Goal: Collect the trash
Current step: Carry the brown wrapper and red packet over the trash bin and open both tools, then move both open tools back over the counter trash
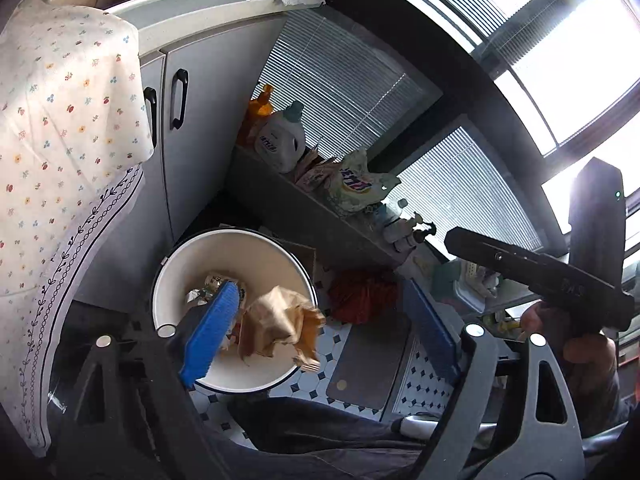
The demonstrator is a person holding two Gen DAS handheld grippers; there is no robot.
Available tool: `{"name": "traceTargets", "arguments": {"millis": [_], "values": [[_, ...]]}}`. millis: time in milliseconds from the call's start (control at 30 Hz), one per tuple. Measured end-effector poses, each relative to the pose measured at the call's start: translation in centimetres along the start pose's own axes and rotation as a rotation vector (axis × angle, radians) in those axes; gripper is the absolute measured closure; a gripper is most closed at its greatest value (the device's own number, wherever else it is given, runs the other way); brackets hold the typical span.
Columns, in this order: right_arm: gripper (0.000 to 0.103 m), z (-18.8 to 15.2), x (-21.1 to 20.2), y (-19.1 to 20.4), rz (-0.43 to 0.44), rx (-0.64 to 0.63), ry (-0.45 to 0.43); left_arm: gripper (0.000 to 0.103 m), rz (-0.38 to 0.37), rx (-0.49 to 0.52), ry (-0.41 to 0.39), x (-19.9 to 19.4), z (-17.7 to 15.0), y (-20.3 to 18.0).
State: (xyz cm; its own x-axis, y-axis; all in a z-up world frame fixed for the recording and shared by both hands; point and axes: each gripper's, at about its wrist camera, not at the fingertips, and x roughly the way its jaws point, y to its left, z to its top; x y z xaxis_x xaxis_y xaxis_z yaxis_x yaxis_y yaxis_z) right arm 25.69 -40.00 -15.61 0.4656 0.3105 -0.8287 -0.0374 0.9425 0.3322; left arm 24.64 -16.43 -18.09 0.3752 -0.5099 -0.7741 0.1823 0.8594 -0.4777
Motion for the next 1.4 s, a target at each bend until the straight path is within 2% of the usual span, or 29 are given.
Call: {"name": "traceTargets", "arguments": {"millis": [167, 300, 433, 967, 1400], "values": [[0.018, 0.2, 0.3, 1.6, 0.002, -0.002, 0.000, 0.014, 0.030, -0.011, -0.033, -1.9, 1.1, 1.9], [0.017, 0.6, 1.1, 4.2, 0.012, -0.031, 0.003, 0.008, 0.073, -0.034, -0.084, -4.4, 1.8, 4.3], [0.014, 1.4, 2.1, 7.5, 0.034, -0.047, -0.007, 0.006, 0.115, -0.063, -0.137, -7.6, 2.5, 7.3], [0.008, 4.4, 5.1, 23.3, 0.117, -0.196, -0.043, 0.006, 0.240, -0.186, -0.343, -20.7, 4.3, 19.8], [0.008, 5.6, 8.6, 35.6, 0.164, -0.313, -0.049, 0.006, 0.319, -0.287, -0.460, -28.1, 3.3, 30.1]]}}
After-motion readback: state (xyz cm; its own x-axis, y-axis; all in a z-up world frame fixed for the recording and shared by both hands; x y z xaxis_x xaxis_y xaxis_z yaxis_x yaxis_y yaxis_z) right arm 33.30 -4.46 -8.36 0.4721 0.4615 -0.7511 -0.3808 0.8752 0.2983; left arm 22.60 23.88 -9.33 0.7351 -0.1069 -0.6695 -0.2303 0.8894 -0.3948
